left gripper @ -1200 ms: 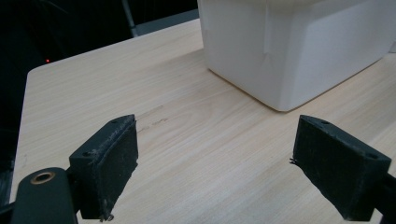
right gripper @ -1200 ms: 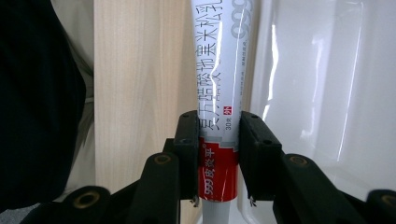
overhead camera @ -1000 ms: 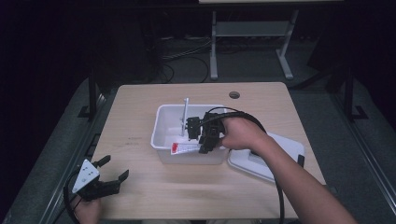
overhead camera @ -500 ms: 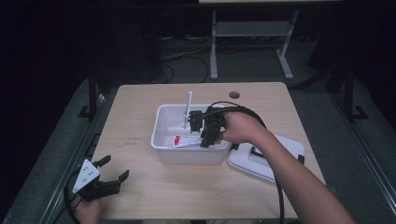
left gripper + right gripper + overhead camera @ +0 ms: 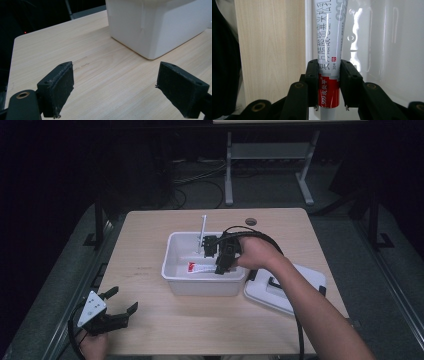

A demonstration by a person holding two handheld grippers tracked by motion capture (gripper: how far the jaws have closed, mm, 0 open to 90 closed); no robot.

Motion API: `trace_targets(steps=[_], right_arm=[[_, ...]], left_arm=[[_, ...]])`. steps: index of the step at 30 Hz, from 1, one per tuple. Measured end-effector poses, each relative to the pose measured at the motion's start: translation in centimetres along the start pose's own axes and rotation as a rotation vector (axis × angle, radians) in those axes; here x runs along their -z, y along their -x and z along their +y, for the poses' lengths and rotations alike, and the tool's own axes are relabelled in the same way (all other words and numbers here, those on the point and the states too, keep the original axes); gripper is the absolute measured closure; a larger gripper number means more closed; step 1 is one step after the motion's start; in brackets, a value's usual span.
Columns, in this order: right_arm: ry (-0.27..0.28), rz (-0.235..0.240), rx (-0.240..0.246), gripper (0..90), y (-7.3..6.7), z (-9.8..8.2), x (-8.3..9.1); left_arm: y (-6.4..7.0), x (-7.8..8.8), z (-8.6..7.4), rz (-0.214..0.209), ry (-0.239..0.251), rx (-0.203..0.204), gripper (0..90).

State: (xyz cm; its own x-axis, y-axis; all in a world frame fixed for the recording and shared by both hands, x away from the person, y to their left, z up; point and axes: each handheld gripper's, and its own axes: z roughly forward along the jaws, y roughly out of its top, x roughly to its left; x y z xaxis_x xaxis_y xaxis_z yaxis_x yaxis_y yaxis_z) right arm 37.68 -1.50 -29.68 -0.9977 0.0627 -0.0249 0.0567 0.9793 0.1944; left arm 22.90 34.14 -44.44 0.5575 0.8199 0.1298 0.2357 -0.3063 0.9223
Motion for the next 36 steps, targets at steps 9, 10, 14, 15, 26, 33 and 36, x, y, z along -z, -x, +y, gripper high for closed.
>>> trace_targets(steps=[9, 10, 14, 15, 26, 33, 36], right_arm=[[-0.016, 0.006, -0.010, 69.7, 0.6, 0.0, -0.7], [-0.018, 0.008, -0.014, 69.7, 0.8, 0.0, -0.9], [-0.021, 0.010, -0.020, 69.6, 1.0, -0.2, -1.2], [-0.024, 0.014, -0.024, 69.7, 1.2, -0.2, -1.5], [-0.029, 0.035, -0.036, 69.6, 1.8, -0.5, -2.8], [-0.030, 0.047, -0.037, 69.6, 2.0, -0.5, -3.6], [-0.031, 0.050, -0.037, 69.6, 2.1, -0.6, -3.9]], left_arm=[[0.0, 0.1, 0.0, 0.001, 0.001, 0.002, 13.5], [0.0, 0.1, 0.0, 0.001, 0.001, 0.002, 13.5], [0.0, 0.1, 0.0, 0.001, 0.000, 0.003, 13.5], [0.0, 0.1, 0.0, 0.002, 0.002, 0.005, 13.5], [0.0, 0.1, 0.0, 0.002, -0.002, 0.000, 13.5], [0.0, 0.1, -0.1, 0.002, -0.003, 0.000, 13.5], [0.0, 0.1, -0.1, 0.003, -0.002, 0.001, 13.5]])
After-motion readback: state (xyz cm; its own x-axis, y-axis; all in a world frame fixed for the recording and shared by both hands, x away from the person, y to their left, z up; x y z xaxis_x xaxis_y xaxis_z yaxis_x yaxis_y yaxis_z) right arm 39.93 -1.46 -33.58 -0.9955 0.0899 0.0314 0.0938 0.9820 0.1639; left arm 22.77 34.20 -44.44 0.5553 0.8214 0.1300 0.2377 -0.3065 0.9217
